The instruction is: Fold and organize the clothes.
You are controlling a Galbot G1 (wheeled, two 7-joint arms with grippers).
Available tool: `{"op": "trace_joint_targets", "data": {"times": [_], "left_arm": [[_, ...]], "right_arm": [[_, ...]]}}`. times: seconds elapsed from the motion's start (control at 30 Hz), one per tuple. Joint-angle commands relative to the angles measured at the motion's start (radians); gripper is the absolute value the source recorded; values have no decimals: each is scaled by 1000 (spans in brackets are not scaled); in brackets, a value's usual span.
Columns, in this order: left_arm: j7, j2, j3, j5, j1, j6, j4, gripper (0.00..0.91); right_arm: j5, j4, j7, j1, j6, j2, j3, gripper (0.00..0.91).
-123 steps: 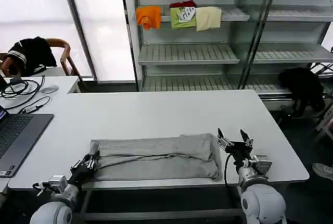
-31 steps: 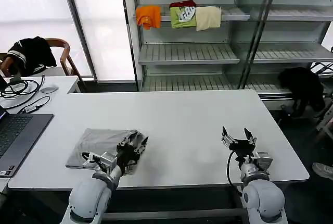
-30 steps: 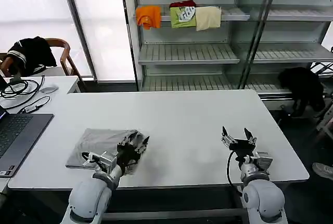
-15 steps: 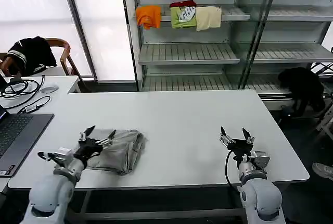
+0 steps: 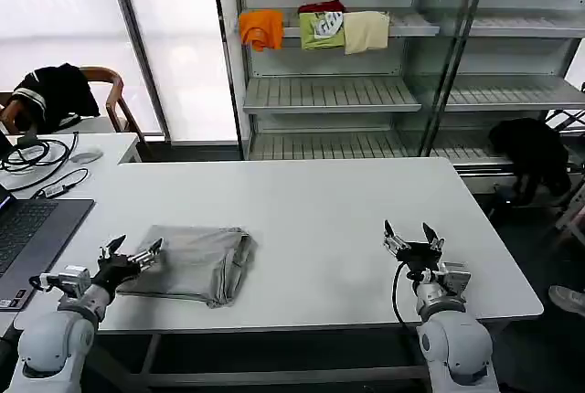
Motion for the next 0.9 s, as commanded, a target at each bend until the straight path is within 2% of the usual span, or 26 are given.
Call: {"op": "trace_joint_targets", "data": {"times": [0.03, 0.17, 0.23, 0.3, 0.33, 0.37, 0.67, 0.9], "left_arm": [[13, 14, -31, 16, 4, -18, 81, 907], [31, 1, -23, 28, 17, -21, 74, 897], [37, -7, -18, 30, 21, -16, 70, 595], [45, -16, -13, 29, 22, 1, 64, 343], [49, -19, -11, 29, 22, 1, 64, 131], [53, -21, -9, 28, 22, 6, 62, 20], [78, -27, -1, -78, 23, 112, 37, 10], [57, -38, 6, -120, 13, 110, 46, 10]], "right_arm": [[0, -6, 0, 3, 1, 2, -3, 907], [0, -11, 1, 7, 2, 2, -5, 907], [0, -13, 2, 9, 2, 2, -6, 907], [0, -13, 2, 10, 2, 1, -7, 907], [0, -12, 2, 11, 2, 2, -8, 907], [0, -12, 3, 11, 1, 3, -8, 907], [2, -9, 10, 13, 3, 0, 2, 907], [3, -7, 11, 14, 3, -3, 4, 907]]}}
